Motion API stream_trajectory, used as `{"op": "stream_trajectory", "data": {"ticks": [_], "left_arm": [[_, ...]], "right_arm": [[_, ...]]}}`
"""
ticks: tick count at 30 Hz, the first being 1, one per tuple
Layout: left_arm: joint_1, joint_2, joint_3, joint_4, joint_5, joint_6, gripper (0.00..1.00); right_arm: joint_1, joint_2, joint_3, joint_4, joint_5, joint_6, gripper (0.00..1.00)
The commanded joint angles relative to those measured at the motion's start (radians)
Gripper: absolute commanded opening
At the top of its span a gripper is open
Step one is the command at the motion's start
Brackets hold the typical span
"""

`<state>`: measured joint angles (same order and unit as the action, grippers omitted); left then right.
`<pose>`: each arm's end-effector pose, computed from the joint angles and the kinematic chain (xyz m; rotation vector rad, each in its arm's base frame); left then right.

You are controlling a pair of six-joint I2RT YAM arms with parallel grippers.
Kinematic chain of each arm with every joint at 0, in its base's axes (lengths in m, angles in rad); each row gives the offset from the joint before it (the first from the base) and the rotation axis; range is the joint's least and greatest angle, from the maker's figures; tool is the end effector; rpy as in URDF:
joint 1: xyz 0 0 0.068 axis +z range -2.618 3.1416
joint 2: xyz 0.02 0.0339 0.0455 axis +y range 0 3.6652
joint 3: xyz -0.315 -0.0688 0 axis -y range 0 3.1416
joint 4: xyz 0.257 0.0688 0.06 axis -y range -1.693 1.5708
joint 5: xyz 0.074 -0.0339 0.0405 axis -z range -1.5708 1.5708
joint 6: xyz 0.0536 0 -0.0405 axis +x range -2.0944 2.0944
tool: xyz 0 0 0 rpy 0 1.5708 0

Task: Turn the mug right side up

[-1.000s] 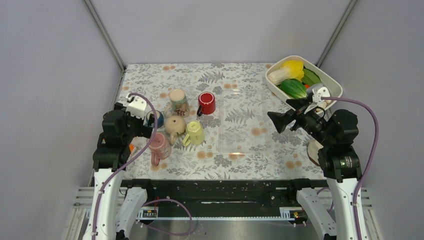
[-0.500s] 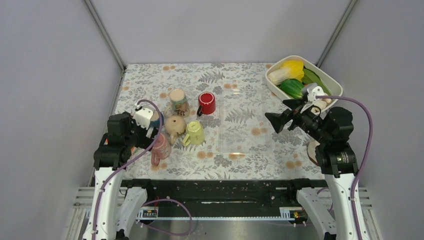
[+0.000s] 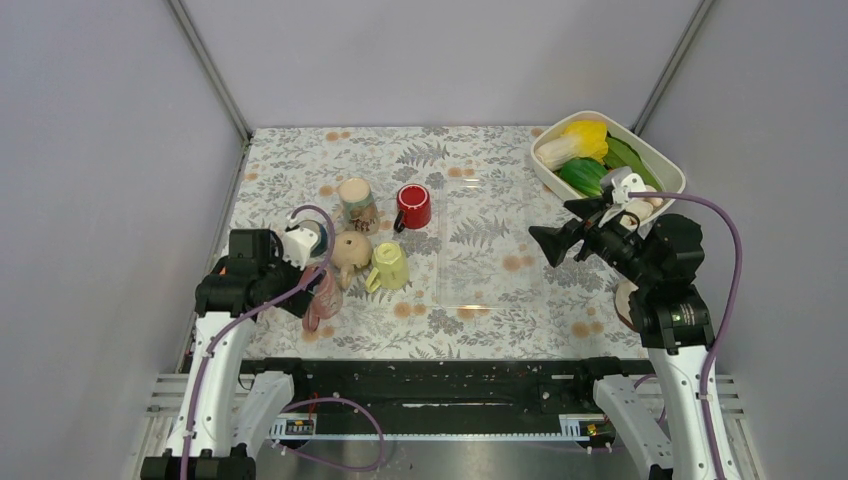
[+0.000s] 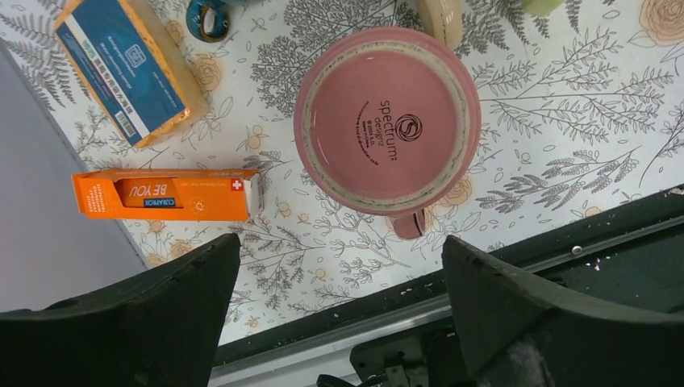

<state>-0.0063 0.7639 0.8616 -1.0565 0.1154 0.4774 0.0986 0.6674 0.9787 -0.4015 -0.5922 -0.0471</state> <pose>0.1155 -0.0069 0.3120 0.6483 2.4360 0.0443 0.1133 0.0413 0.4336 -0.5651 1.5741 0.5292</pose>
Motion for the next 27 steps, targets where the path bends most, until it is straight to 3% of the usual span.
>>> {"op": "stream_trajectory", "data": {"ticks": [1, 16, 27], "left_arm": [[0.006, 0.044, -0.004, 0.007, 0.018, 0.044, 0.99], [0.006, 0.203, -0.095, 0.117, -0.022, 0.086, 0.99], [0.006, 0.24, -0.162, 0.255, -0.096, 0.075, 0.74]], "right_arm": [[0.007, -0.015, -0.005, 0.054, 0.025, 0.004, 0.99], [0.005, -0.006, -0.011, 0.06, 0.058, 0.004, 0.99], [0.005, -0.003, -0.015, 0.061, 0.068, 0.0, 0.99]]}}
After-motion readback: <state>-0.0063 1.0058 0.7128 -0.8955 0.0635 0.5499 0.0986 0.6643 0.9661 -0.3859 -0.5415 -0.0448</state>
